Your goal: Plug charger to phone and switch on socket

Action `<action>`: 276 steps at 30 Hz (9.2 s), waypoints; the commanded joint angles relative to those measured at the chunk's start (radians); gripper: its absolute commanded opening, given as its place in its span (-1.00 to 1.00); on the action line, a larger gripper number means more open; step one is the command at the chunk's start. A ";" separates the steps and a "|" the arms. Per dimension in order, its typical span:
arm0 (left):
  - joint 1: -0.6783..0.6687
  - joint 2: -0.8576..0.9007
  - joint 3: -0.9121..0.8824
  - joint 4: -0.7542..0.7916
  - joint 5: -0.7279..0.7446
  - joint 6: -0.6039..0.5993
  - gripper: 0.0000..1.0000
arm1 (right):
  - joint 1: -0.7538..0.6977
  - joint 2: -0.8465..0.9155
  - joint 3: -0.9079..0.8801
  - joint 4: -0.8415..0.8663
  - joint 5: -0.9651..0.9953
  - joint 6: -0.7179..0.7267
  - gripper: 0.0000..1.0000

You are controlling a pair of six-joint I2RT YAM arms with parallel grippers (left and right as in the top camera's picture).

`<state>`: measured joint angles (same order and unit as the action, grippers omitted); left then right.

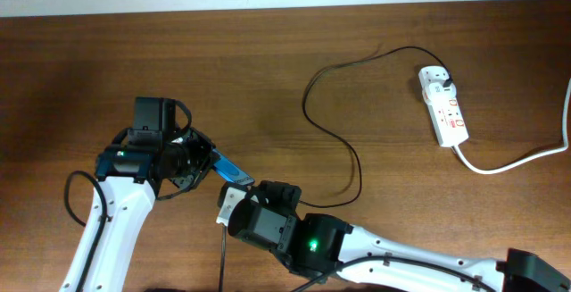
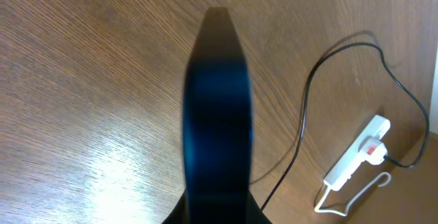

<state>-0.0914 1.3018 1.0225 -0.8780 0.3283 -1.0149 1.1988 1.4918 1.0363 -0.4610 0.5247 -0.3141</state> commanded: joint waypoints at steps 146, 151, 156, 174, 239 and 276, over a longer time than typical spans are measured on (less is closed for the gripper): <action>0.020 0.238 0.009 1.162 0.888 -0.144 -1.00 | -0.813 -0.172 -0.414 1.116 -1.638 1.767 -0.92; 0.020 0.238 0.009 1.162 0.892 -0.143 -1.00 | -0.813 -0.172 -0.414 1.116 -1.614 1.767 -0.92; 0.020 0.238 0.009 1.162 0.907 -0.139 -1.00 | -0.813 -0.172 -0.414 1.176 -1.613 1.767 -0.92; 0.020 0.238 0.009 1.162 0.907 -0.140 -1.00 | -0.813 -0.147 -0.414 1.146 -1.623 1.786 -0.92; -0.007 0.238 0.009 1.176 0.972 -0.110 -1.00 | -0.813 -0.099 -0.414 1.253 -1.582 1.714 -0.92; 0.050 0.238 0.008 1.176 1.009 0.021 -1.00 | -0.858 -0.098 -0.414 1.356 -1.634 1.679 -0.25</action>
<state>-0.0731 1.5486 1.0321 0.2920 1.3449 -0.9981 0.3454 1.3922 0.6086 0.8909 -1.0718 1.3693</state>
